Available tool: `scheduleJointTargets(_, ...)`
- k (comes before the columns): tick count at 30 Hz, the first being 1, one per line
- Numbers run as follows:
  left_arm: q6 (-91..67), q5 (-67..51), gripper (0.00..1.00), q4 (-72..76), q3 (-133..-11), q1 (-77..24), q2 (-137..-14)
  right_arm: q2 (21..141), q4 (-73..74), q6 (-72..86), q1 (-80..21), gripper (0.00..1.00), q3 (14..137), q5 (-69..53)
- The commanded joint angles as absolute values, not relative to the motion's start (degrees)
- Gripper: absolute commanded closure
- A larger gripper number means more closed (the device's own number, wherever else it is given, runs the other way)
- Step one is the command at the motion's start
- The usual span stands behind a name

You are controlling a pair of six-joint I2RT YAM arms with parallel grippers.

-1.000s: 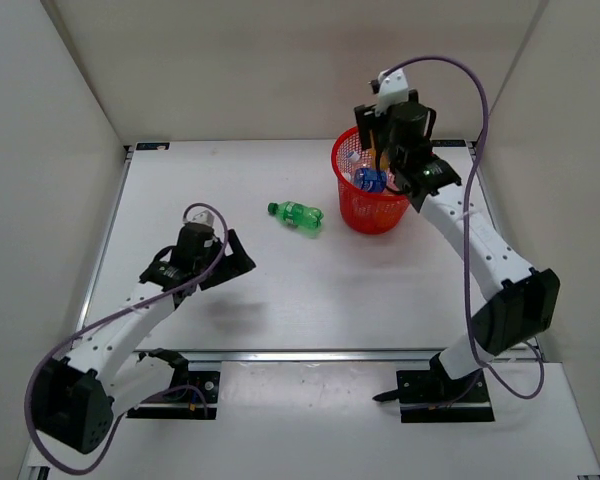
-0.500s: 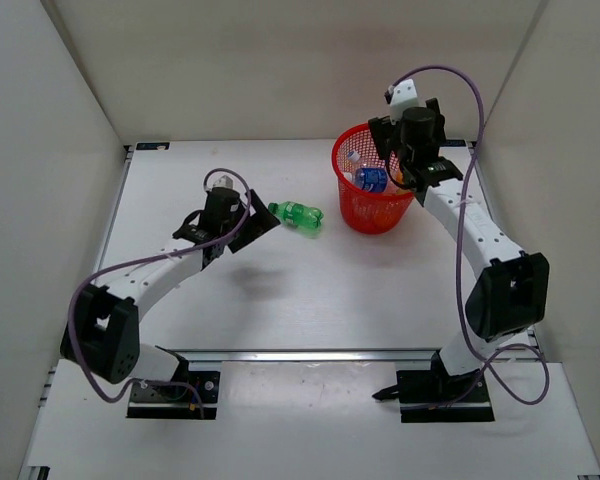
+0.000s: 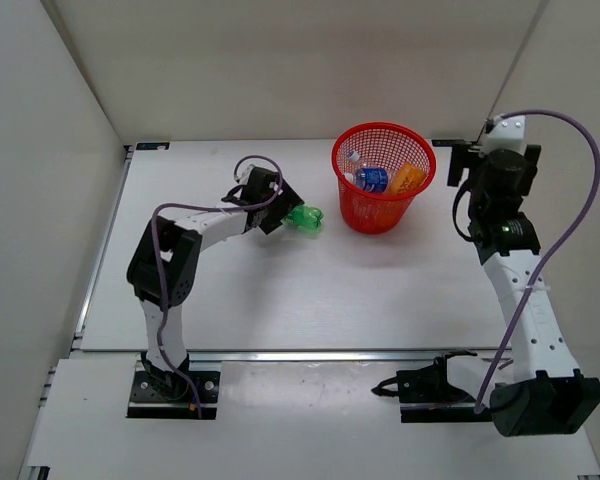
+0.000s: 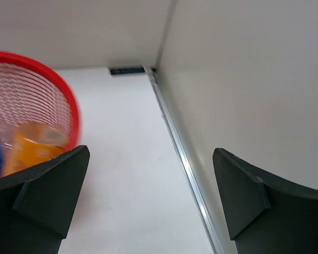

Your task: Put the plastic bottles in the bin

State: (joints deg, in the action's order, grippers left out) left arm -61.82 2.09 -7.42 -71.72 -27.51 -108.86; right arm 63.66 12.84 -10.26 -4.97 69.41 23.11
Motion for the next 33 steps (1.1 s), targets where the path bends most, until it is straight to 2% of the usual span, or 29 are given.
scheduleJointTargets(1,-64.95,4.31,0.01,-8.26,-80.05,-27.68,-111.26,59.26,16.52,-4.75,-0.45,0.01,64.87,21.36)
scheduleJointTargets(5,-64.34,4.75,0.01,-14.14,-90.59,-28.57,-118.81,55.12,17.66,-4.48,3.59,0.01,60.21,21.79)
scheduleJointTargets(13,-63.73,7.12,0.02,-23.10,-101.83,-30.67,-130.06,48.26,18.72,-1.50,8.70,0.01,55.03,21.09)
scheduleJointTargets(15,-62.50,7.47,0.07,-26.27,-109.21,-31.81,-133.05,47.46,19.16,-1.58,8.53,0.01,54.41,22.31)
scheduleJointTargets(18,-59.77,9.40,0.19,-33.03,-117.13,-32.87,-136.57,46.41,19.86,-1.67,8.70,0.00,54.67,23.46)
scheduleJointTargets(20,-58.89,10.80,0.40,-34.45,-118.12,-32.78,-136.06,45.97,20.39,-1.76,8.70,0.01,54.23,23.73)
scheduleJointTargets(23,-57.75,11.78,0.57,-30.09,-110.26,-32.35,-129.67,45.27,22.06,-1.23,8.88,0.01,53.62,24.87)
scheduleJointTargets(25,-57.66,12.65,0.59,-24.98,-100.42,-31.29,-123.51,44.65,24.33,-0.35,8.88,0.01,52.22,25.93)
scheduleJointTargets(28,-55.29,16.15,0.59,-17.51,-93.18,-29.80,-113.49,43.42,27.06,2.90,10.63,0.01,48.71,24.45)
scheduleJointTargets(31,-49.59,18.10,0.62,-12.60,-91.23,-30.15,-104.70,42.72,29.61,4.57,13.79,0.00,45.10,19.53)
scheduleJointTargets(33,-46.17,18.29,0.59,-9.69,-93.24,-31.11,-103.10,41.93,29.44,6.14,14.76,0.01,42.12,16.80)
